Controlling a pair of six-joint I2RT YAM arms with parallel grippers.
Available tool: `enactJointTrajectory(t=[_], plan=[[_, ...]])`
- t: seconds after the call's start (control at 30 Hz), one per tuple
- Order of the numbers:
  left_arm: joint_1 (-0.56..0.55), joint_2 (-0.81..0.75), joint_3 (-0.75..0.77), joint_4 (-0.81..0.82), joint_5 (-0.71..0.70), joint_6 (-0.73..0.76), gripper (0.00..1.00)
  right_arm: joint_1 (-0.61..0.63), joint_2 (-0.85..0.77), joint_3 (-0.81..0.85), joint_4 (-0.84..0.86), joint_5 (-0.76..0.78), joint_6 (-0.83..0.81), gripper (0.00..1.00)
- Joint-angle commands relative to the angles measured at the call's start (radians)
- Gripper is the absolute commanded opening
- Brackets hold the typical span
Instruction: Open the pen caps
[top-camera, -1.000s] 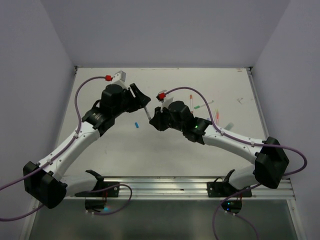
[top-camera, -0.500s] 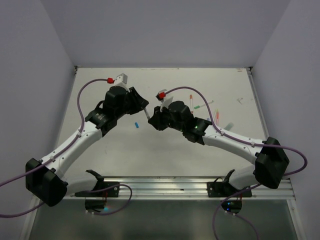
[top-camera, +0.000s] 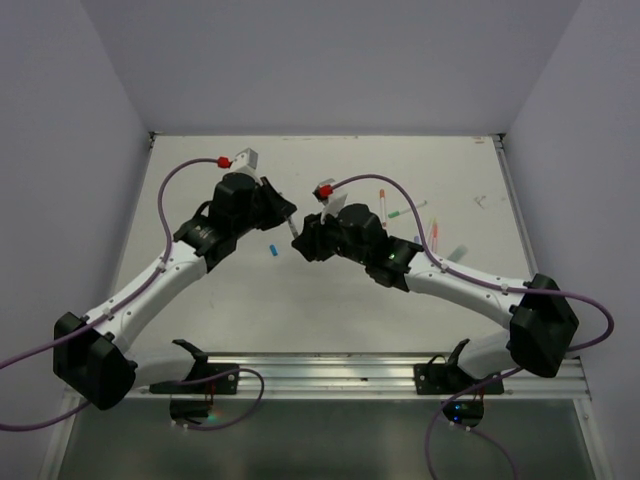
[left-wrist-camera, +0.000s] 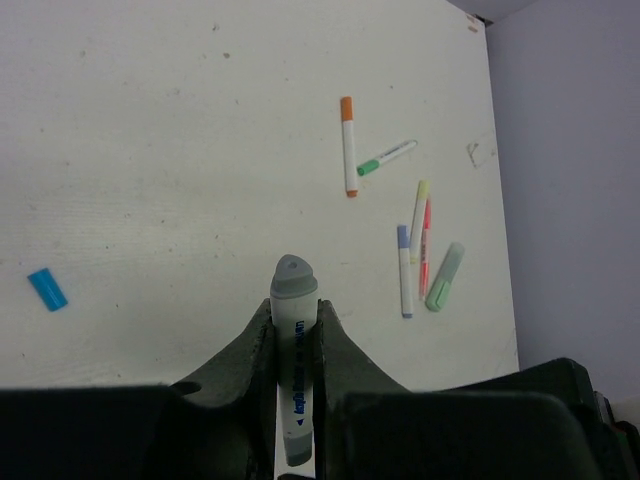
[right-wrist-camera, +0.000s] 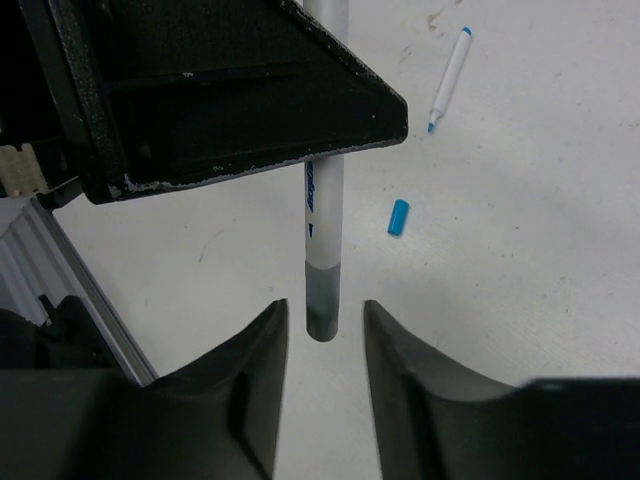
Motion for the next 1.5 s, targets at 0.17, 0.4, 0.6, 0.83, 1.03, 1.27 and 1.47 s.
enactJointTrajectory(t=[0.17,0.4,0.6,0.83,1.03,1.27,1.47], plan=[[-0.006,-0.053,-0.014,0.034,-0.013,0.005,0.00,0.003,-0.054,-0.044,0.107,-0.001,0.021,0.59],[-0.006,-0.061,-0.010,0.053,0.016,0.008,0.00,-0.006,-0.033,-0.033,0.134,-0.033,0.018,0.57],[-0.006,-0.058,-0.007,0.060,0.026,0.000,0.00,-0.008,-0.008,-0.013,0.144,-0.042,0.008,0.53],[-0.006,-0.059,0.009,0.071,0.051,-0.005,0.00,-0.014,0.023,0.007,0.156,-0.059,0.001,0.39],[-0.005,-0.058,0.016,0.083,0.054,-0.008,0.00,-0.018,0.027,0.007,0.157,-0.062,0.001,0.23],[-0.002,-0.047,0.062,0.084,0.034,0.015,0.00,-0.023,0.009,-0.019,0.150,-0.045,-0.024,0.00],[0.023,-0.030,0.116,0.123,0.002,0.037,0.00,-0.026,-0.011,-0.070,0.148,-0.043,-0.033,0.00]])
